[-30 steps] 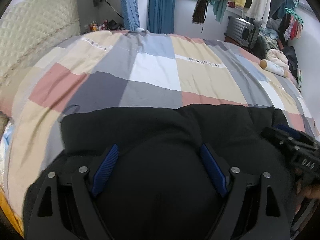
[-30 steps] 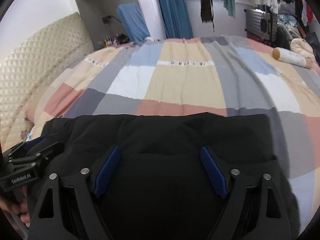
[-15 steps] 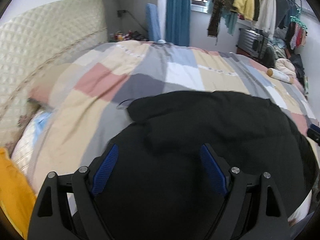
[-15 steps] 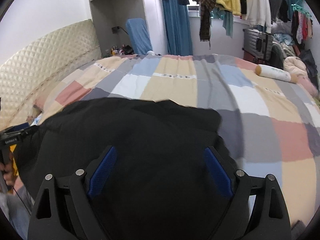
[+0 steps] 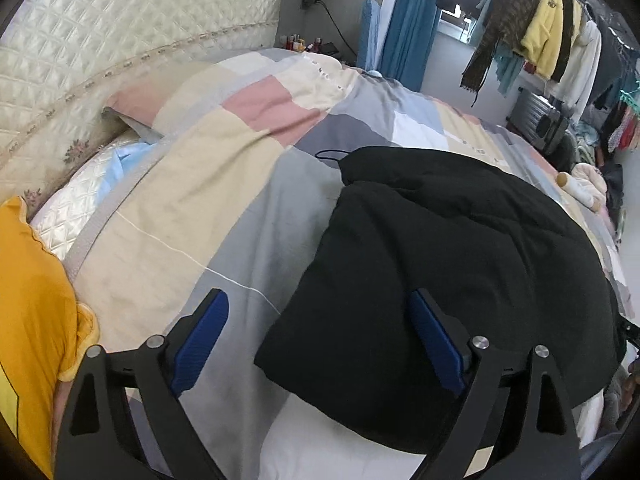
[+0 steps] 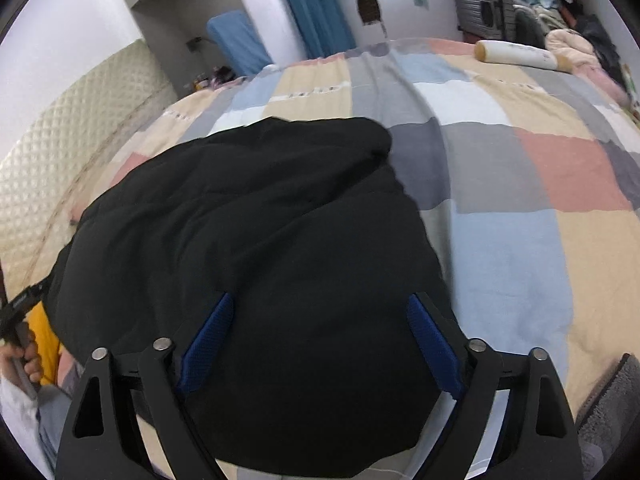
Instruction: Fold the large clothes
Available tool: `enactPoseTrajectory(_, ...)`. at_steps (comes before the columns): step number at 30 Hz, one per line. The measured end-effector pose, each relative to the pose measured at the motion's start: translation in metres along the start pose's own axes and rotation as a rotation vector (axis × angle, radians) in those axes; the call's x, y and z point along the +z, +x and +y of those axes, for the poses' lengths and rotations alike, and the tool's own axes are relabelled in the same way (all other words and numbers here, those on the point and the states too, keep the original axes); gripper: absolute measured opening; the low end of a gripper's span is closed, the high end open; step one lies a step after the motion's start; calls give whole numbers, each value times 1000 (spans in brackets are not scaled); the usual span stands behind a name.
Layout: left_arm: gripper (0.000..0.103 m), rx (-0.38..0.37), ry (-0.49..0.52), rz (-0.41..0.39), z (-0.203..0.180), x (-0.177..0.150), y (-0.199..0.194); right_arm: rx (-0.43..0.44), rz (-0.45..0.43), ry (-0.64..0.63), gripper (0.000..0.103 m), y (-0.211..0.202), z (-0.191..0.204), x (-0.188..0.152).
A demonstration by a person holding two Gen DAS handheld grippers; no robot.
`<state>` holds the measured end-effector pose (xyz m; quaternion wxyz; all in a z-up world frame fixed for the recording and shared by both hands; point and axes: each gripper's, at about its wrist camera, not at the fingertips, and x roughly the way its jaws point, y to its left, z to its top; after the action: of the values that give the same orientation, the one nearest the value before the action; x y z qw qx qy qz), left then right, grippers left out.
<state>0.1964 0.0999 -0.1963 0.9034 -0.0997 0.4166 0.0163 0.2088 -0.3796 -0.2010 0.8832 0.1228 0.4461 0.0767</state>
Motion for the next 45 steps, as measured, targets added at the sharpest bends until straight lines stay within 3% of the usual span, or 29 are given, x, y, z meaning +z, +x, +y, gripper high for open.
enactPoseTrajectory(1, 82, -18, 2, 6, -2, -1, 0, 17, -4, -10, 70, -2, 3, 0)
enactPoseTrajectory(2, 69, -55, 3, 20, -4, -2, 0, 28, -6, -18, 61, -4, 5, -2)
enactPoseTrajectory(4, 60, -63, 10, 28, -6, -7, -4, 31, 3, -38, 49, -6, 10, -5)
enactPoseTrajectory(5, 51, -70, 17, 34, -8, -9, -6, 29, 9, -51, 44, -7, 11, -7)
enactPoseTrajectory(9, 29, -89, 46, 71, -11, -18, -14, 4, 57, -134, 33, -9, 19, -13)
enactPoseTrajectory(13, 25, -64, 94, 108, -18, -29, -20, -11, 140, -204, 30, -7, 21, -22)
enactPoseTrajectory(23, 25, -11, 105, 232, -21, -51, -1, -19, 280, -268, 32, 15, 22, -32)
enactPoseTrajectory(26, 25, -5, 123, 217, -24, -51, -3, -21, 285, -272, 33, 17, 21, -33)
enactPoseTrajectory(28, 29, -17, 117, 179, -23, -50, -10, -14, 264, -255, 35, 13, 17, -32)
enactPoseTrajectory(31, 43, -16, 87, 164, -17, -44, -17, 14, 234, -156, 41, 1, 5, -28)
enactPoseTrajectory(33, 62, -2, 80, 153, -17, -40, -22, 67, 215, -91, 55, -8, -3, -25)
enactPoseTrajectory(36, 74, 9, 86, 125, -21, -33, -36, 45, 173, -69, 62, -25, -7, -17)
enactPoseTrajectory(41, 79, -4, 111, 62, -34, -18, -67, 11, 63, -63, 64, -70, 0, 4)
enactPoseTrajectory(45, 82, -30, 125, -6, -49, -2, -104, 26, -65, -72, 73, -122, 26, 25)
